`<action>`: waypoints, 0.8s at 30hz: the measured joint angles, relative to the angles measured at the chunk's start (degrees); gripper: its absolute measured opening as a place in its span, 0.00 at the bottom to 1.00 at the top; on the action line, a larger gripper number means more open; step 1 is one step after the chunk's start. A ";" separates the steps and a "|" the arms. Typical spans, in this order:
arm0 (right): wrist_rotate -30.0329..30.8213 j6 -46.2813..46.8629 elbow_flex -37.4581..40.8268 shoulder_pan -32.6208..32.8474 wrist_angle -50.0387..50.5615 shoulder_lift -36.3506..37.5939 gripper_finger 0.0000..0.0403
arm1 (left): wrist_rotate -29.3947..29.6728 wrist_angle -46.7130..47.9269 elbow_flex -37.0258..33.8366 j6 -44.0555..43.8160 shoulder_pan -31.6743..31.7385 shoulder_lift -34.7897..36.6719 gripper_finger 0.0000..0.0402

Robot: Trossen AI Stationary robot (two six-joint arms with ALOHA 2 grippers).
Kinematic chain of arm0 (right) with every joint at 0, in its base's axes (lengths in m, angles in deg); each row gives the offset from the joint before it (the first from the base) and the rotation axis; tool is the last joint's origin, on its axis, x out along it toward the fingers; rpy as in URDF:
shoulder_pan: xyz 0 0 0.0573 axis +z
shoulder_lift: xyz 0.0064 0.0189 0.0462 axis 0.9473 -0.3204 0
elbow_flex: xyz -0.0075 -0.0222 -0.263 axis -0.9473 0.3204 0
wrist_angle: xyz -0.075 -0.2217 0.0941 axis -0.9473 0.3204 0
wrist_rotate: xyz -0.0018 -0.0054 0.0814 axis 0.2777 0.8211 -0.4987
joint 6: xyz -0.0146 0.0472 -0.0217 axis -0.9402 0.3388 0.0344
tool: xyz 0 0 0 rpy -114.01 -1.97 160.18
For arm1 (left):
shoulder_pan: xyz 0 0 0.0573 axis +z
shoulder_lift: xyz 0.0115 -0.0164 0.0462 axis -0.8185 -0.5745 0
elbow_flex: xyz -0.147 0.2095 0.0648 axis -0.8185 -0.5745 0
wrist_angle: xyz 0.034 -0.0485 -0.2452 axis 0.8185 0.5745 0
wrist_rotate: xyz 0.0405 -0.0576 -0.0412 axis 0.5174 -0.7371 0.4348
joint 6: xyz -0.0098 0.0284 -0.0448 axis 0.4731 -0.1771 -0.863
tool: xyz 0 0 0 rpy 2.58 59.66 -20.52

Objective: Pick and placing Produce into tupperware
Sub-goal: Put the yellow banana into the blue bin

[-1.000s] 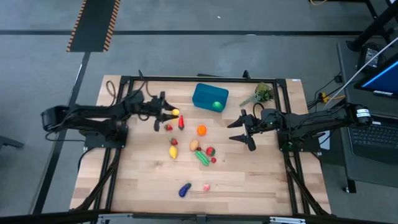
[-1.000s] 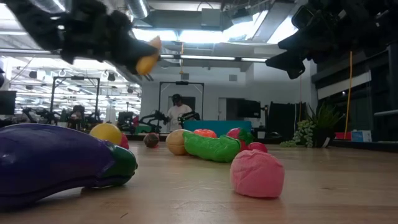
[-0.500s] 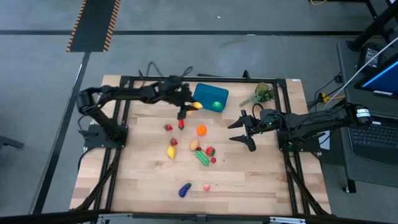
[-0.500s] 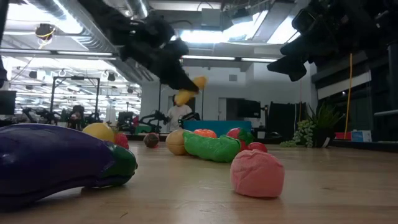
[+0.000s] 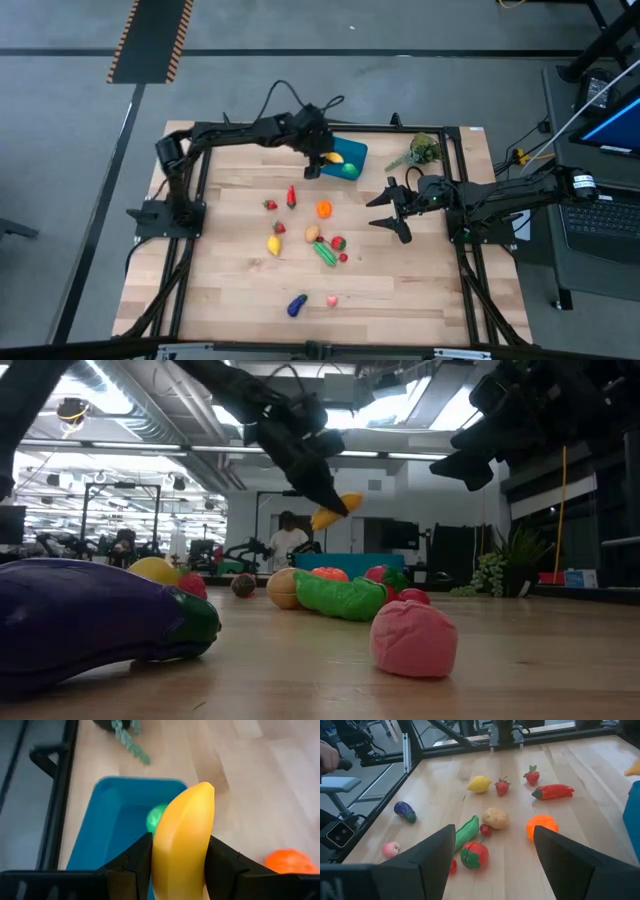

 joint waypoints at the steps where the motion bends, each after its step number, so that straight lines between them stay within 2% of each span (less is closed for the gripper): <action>1: 0.00 0.00 0.00 0.00 0.02 0.00 0.67 | 0.04 1.14 1.51 0.62 0.19 -1.04 0.33; 14: 0.00 -0.02 0.00 -0.02 0.47 0.00 0.67 | 0.14 14.52 19.74 2.89 5.52 -13.87 0.33; 18: 0.00 -0.03 0.00 -0.01 0.46 0.00 0.67 | -1.23 16.53 22.71 2.87 6.78 -15.60 0.33; 24: 0.00 -0.20 0.00 -0.01 0.47 0.00 0.67 | -1.56 16.87 23.29 2.87 7.02 -17.24 0.33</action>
